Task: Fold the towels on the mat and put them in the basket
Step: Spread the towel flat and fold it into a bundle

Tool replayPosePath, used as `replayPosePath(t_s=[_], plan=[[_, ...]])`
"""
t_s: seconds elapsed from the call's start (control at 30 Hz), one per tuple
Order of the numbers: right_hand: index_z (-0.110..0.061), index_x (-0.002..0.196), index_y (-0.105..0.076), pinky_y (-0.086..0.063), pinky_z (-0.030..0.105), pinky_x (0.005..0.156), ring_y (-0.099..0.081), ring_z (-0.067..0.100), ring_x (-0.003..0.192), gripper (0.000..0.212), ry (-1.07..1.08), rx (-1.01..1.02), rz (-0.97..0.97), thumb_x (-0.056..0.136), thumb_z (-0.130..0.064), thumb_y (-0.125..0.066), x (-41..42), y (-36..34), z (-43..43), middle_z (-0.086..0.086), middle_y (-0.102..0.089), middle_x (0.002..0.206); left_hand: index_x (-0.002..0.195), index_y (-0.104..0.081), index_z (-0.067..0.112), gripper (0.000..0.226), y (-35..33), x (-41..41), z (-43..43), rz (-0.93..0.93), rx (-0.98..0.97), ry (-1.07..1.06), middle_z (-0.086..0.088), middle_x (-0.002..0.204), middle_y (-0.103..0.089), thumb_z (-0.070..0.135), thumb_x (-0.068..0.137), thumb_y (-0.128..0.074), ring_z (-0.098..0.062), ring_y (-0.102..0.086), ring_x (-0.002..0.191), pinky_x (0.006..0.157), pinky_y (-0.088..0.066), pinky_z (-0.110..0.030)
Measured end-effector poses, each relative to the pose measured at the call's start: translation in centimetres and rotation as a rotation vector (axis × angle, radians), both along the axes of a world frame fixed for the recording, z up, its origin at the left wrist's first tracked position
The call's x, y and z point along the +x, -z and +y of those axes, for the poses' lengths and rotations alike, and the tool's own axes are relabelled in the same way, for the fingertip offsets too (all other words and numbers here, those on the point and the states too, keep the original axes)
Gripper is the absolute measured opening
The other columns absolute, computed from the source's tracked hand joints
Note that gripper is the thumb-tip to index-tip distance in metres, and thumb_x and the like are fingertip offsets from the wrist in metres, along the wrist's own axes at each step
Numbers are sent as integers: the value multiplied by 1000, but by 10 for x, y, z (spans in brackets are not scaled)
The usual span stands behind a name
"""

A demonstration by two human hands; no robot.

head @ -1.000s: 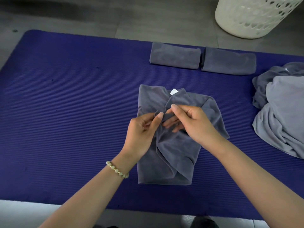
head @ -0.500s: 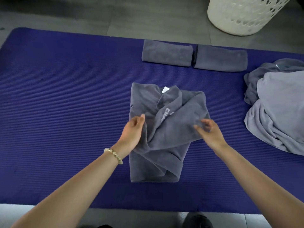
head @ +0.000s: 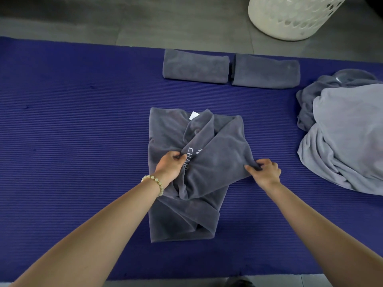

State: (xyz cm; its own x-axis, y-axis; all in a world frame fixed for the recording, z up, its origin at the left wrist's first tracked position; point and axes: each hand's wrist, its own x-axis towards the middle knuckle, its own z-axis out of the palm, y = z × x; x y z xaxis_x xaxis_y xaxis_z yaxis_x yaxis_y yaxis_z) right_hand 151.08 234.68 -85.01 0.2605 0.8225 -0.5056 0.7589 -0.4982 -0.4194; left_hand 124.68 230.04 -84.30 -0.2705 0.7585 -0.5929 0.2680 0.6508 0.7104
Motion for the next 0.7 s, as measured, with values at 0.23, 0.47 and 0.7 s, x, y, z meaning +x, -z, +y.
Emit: replayPosePath(t_s=[0.23,0.47,0.7], plan=[[-9,85,-60,-46,12,62,-54,8,71,20,-40,243,437,90,-28,-65,-16,-19,10,-2,-59,77,96,-66,6,38,1,11,17,-108,31,-56,-6,92,-68,37,99,-44,-20,-62,94,87,-45,-28],[-9,90,-63,-43,14,63,-52,-1,61,21,-213,218,620,87,-29,-68,-87,-18,24,-8,-58,70,122,-52,11,39,8,40,31,-183,40,-203,-1,110,-61,42,99,-42,-16,-56,105,88,-39,-24],[-14,96,-66,-47,12,75,-61,4,80,25,-196,144,587,85,-36,-69,-95,0,27,-9,-65,84,108,-65,16,30,18,19,41,-445,-57,-459,-2,82,-69,41,95,-53,-17,-66,79,77,-53,-28]])
